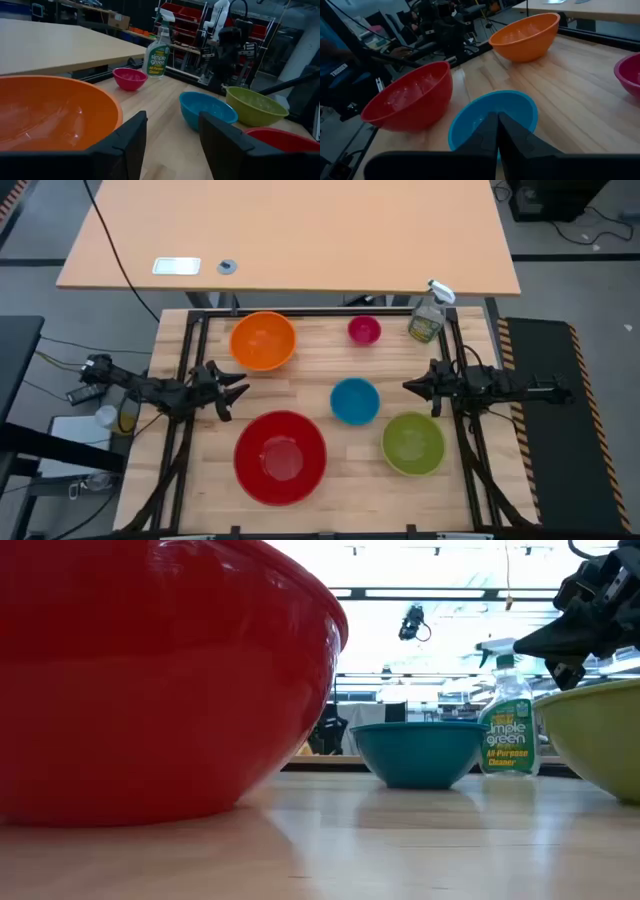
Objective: Nest bowls inside each other
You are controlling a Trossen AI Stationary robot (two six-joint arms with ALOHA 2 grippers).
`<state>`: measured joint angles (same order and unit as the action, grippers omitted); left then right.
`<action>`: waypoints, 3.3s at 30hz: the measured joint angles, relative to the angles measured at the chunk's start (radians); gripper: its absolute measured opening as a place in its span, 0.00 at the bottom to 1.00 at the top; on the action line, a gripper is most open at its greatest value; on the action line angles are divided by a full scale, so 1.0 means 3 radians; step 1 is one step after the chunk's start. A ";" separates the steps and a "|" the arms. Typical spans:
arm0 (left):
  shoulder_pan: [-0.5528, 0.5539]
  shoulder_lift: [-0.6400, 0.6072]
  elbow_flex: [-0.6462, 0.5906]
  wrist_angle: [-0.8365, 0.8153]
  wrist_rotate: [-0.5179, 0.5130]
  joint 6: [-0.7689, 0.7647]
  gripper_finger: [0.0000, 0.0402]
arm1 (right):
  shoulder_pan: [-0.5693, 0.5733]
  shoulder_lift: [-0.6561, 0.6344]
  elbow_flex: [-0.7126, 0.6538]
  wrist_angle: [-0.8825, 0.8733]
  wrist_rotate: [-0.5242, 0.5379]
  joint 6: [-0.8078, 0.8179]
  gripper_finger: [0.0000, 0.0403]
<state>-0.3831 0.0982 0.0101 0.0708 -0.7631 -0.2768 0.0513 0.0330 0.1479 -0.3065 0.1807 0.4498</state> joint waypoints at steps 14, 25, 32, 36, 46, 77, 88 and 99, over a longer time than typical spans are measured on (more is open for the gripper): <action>0.0000 0.0000 0.0000 0.0000 0.0000 -0.0001 0.45 | 0.0000 0.0000 0.0001 0.0000 0.0001 0.0000 0.04; 0.0001 0.0000 -0.0001 0.0001 0.0000 0.0000 0.45 | 0.0000 0.0000 0.0001 0.0000 0.0000 0.0000 0.04; 0.0000 -0.0001 0.0000 0.0000 0.0000 -0.0001 0.45 | 0.0000 0.0000 0.0000 0.0000 0.0000 0.0000 0.04; 0.0000 -0.0001 0.0000 0.0000 0.0000 0.0000 0.45 | -0.0001 0.0001 0.0000 0.0000 0.0001 0.0000 0.04; 0.0000 0.0000 0.0000 0.0000 0.0001 0.0000 0.45 | 0.0000 0.0000 0.0000 0.0000 0.0001 0.0000 0.04; 0.0573 0.0042 -0.0006 0.0952 -0.0646 -0.0609 0.45 | -0.0001 0.0000 0.0000 0.0022 0.0000 0.0001 0.04; 0.0657 0.0043 -0.0008 0.1091 -0.0645 -0.1246 0.45 | -0.0001 0.0000 0.0000 0.0022 0.0017 -0.0001 0.04; 0.0657 0.0043 -0.0009 0.1355 -0.0634 -0.1738 0.45 | -0.0008 0.0001 0.0000 0.1601 0.1088 -0.0102 0.04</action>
<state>-0.1860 0.1112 0.0074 0.4771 -0.9534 -0.7982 0.0490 0.0334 0.1478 0.1737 0.5071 0.4190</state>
